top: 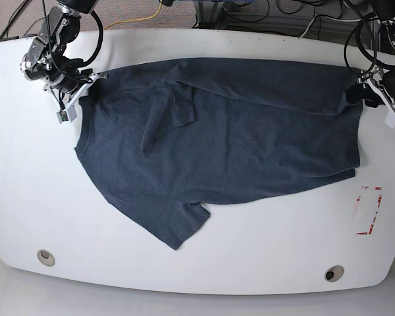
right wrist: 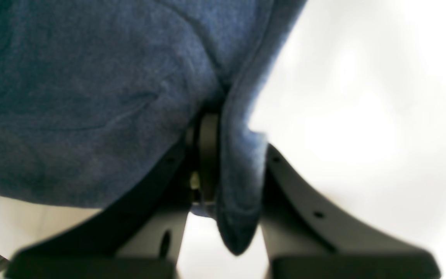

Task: Layout the t-shirt on the table in an organized manner, then fold the t-shirt properly
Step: 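Regrasp the shirt's corner with the left gripper and pull it taut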

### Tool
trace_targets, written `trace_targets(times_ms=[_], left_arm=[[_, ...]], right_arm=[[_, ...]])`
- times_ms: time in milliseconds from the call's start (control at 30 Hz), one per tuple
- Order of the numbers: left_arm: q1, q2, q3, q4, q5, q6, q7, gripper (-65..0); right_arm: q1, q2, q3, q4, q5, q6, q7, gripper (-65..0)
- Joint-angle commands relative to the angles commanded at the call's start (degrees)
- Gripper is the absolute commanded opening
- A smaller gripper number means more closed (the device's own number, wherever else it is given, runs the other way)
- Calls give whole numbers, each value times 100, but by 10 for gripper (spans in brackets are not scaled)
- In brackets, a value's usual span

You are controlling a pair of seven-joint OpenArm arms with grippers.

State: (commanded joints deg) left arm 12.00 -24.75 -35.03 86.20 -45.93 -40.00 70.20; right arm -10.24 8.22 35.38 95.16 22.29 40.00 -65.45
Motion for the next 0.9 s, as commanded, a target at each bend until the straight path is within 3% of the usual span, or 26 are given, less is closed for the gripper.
trace_targets(times_ms=[500, 633, 767, 800, 900], left_arm=[[-26, 229, 378, 0, 1626, 0, 0, -264], [-26, 229, 554, 0, 1829, 0, 0, -272], [-26, 229, 677, 0, 1837, 0, 0, -394], [-26, 229, 738, 0, 1837, 0, 0, -478], [-26, 220, 835, 0, 1837, 0, 0, -593]], right_arm=[[0, -9, 9, 0, 26, 0, 0, -588], [0, -9, 9, 0, 18, 0, 0, -591], [0, -9, 9, 0, 9, 0, 0, -595], [0, -9, 9, 0, 0, 0, 0, -595], [-9, -9, 9, 0, -9, 0, 0, -621]])
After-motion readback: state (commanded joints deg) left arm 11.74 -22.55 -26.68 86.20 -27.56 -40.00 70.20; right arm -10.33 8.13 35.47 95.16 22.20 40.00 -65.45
